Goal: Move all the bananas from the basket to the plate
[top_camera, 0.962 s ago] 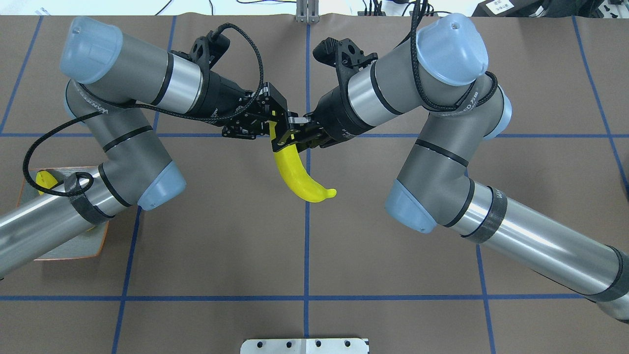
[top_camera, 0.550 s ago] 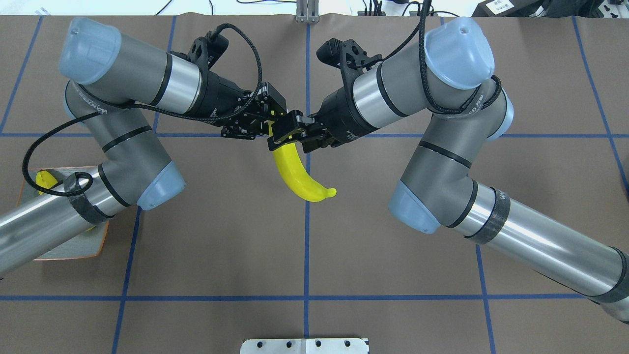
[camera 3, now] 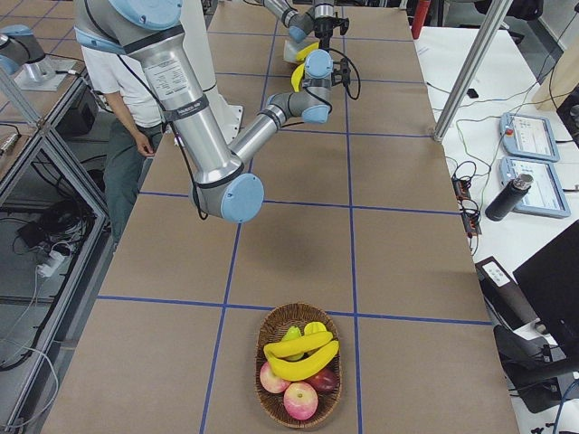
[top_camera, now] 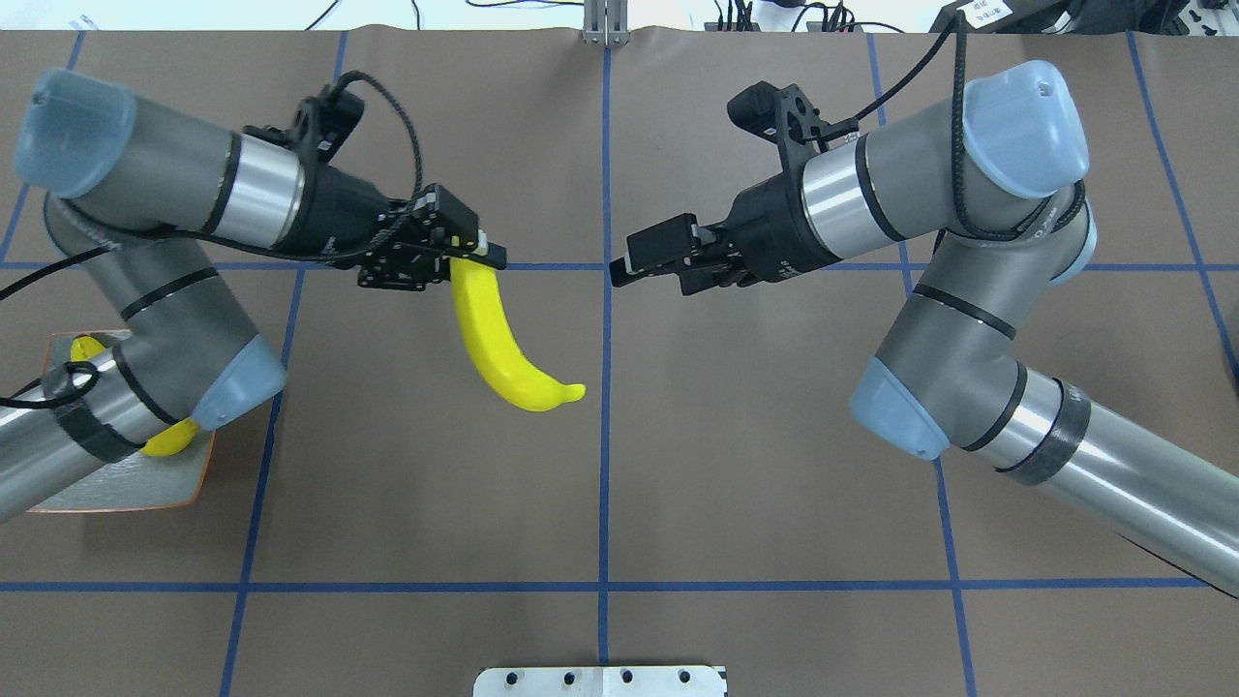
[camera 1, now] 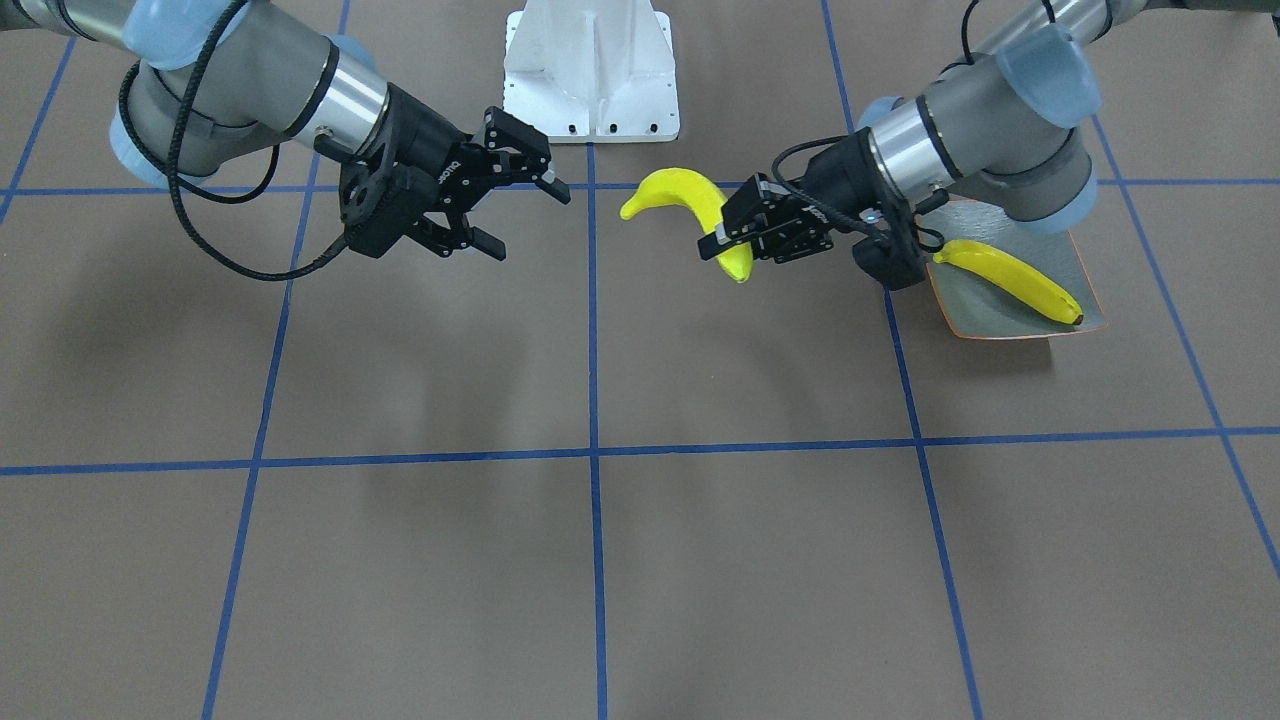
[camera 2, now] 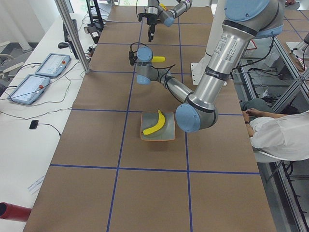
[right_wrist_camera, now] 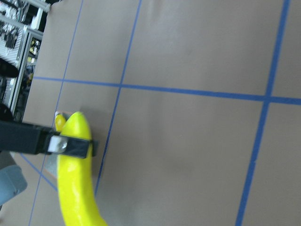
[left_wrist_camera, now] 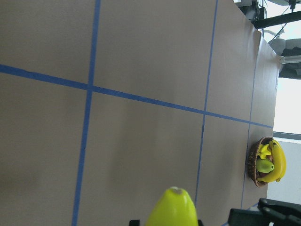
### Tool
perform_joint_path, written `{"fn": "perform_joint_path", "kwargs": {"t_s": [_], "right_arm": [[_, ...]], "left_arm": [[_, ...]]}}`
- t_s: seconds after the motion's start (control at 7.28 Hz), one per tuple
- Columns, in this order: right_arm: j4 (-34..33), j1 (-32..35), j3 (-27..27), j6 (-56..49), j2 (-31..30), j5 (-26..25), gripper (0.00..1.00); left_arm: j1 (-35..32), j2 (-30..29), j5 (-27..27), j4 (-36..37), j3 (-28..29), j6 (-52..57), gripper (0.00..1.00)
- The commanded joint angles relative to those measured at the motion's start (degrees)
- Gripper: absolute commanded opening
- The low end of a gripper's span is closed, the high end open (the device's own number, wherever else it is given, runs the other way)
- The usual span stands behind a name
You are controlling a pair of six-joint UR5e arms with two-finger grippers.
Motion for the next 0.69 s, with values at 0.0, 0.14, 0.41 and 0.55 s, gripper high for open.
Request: {"fn": "perform_joint_path", "kwargs": {"t_s": [0.0,0.14,0.41,0.55], "right_arm": [[0.17,3.17,-0.03,1.13,-4.27,-0.51,1.0],[0.17,3.44,-0.12,1.13,-5.51,-1.21,1.0],[-0.27,3.35,-0.64,1.13,-5.7,-3.23,1.0],[-0.27,3.35,-0.65,1.13,-5.7,-3.33,1.0]], "left_arm": [[-8.06,8.28,-8.42,-4.12,-0.18,0.03,0.0],[-11.24,11.18,-12.39,-4.12,0.34,0.38,0.0],[-14.86,15.86,-18.2,-4.21,1.39,0.3,0.0],[-16.27,17.18,-20.92,-4.3,4.19,0.47,0.0]]}}
